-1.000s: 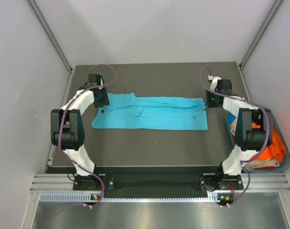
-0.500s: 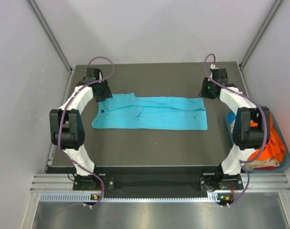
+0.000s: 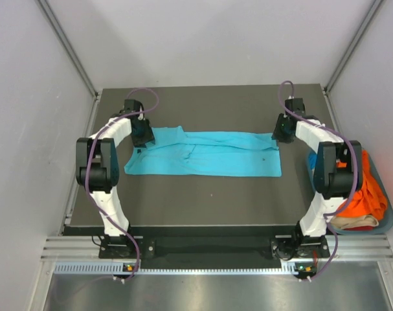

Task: Fold and stack the t-shirts
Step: Fold the tshirt

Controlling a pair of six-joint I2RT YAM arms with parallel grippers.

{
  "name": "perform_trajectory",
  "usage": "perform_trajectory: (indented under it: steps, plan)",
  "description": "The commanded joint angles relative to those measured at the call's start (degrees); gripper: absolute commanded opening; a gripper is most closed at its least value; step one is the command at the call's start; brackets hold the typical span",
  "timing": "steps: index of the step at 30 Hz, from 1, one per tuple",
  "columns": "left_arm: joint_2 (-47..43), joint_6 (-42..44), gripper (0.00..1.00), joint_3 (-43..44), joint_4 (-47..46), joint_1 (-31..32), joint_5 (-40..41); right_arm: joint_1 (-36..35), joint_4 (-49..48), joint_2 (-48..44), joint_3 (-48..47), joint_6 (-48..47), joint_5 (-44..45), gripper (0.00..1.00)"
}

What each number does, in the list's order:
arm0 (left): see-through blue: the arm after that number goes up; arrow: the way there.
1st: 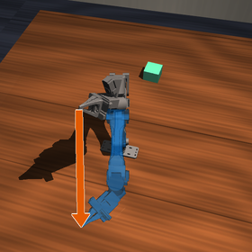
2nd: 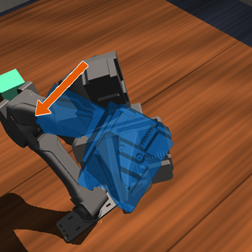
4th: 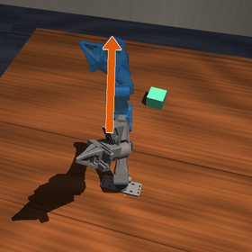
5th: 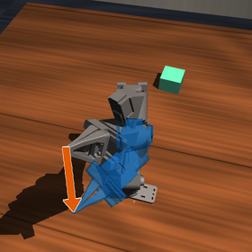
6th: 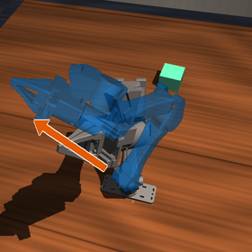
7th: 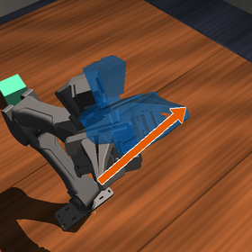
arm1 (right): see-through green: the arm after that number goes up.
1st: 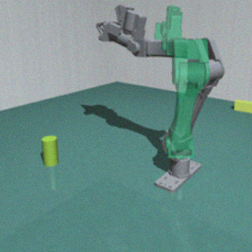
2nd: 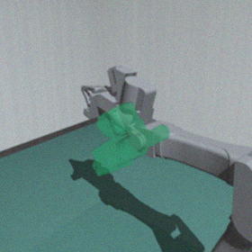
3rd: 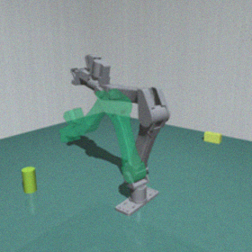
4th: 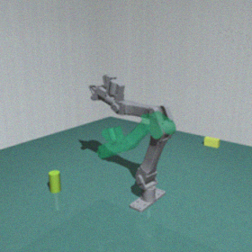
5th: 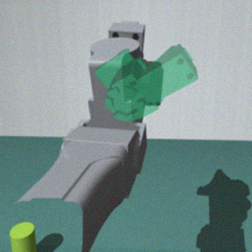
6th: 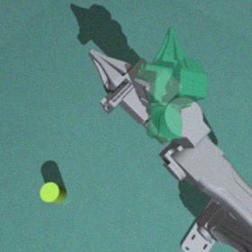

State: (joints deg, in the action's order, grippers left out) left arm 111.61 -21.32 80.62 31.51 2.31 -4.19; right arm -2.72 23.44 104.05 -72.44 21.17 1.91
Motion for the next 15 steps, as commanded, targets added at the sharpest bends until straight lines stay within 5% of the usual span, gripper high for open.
perform_trajectory:
  steps: [1, 3, 9, 13, 15]
  plan:
    - [0.45, 0.05, 0.50, 0.76, -1.10, -0.11, 0.41, 0.17, -1.03, 0.72, 0.99, 1.33, 0.11, 0.32]
    - [0.54, 0.23, 0.46, 1.21, -1.36, -0.11, 0.14, 0.17, -1.12, 0.98, 1.86, 1.24, -0.07, 0.31]
    - [1.15, 1.11, 0.03, 2.35, -0.31, -0.11, 0.76, 0.26, -2.35, 1.33, 4.41, 1.77, -0.95, 0.31]
    - [0.98, 2.07, 0.00, 3.31, 1.45, -0.11, 2.07, 0.79, -2.70, 1.77, 4.68, 1.60, -0.68, 0.23]
    - [0.36, 2.51, 0.00, 3.58, 1.98, -0.11, 3.65, 0.88, -3.40, 1.95, 4.51, 0.81, -0.33, 0.10]
